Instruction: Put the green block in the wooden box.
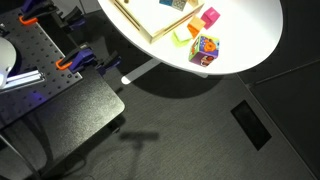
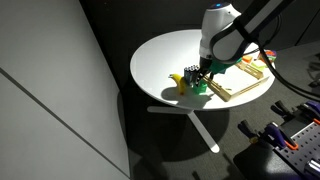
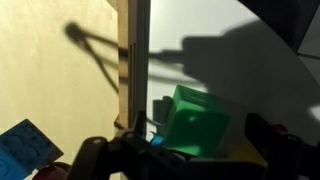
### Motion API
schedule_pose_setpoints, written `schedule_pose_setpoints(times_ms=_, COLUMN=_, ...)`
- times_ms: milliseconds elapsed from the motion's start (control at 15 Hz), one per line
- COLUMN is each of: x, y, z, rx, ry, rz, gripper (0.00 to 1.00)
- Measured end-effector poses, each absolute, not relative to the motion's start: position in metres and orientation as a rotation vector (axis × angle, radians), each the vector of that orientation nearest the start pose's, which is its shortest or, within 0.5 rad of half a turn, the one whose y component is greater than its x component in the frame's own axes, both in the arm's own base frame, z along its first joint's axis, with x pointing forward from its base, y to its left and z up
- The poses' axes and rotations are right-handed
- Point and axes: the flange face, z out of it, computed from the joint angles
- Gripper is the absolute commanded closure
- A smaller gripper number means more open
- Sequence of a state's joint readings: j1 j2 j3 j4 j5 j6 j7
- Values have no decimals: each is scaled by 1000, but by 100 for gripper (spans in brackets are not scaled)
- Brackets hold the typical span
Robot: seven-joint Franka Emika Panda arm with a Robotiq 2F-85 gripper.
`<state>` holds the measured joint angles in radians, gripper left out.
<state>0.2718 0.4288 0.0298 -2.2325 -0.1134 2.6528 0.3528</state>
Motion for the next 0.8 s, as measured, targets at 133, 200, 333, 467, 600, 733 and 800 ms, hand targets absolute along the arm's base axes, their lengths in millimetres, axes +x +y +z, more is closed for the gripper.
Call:
schedule_pose_setpoints(times_ms=133, x=519, y=169, z=171, rx=-3180, ry=-83, rz=-13, gripper=0)
schedule_pose_setpoints(times_ms=200, x=520, y=170, z=168, rx=-3180, ry=-89, rz=-17, gripper=0)
schedule_pose_setpoints(times_ms=333, x=520, y=174, z=163, rx=-3180, ry=-99, rz=-23, gripper=0)
schedule_pose_setpoints(times_ms=467, x=522, y=176, z=158, rx=-3182, ry=-105, rz=-23, gripper=28)
schedule_pose_setpoints(times_ms=600, x=524, y=178, z=154, rx=-3185, ry=-110, rz=-19, gripper=44)
schedule_pose_setpoints(times_ms=733, x=527, y=180, z=149, rx=-3188, ry=-116, rz=-18, gripper=60)
schedule_pose_setpoints(times_ms=800, x=528, y=182, z=148, rx=-3190, ry=-118, rz=-19, gripper=65)
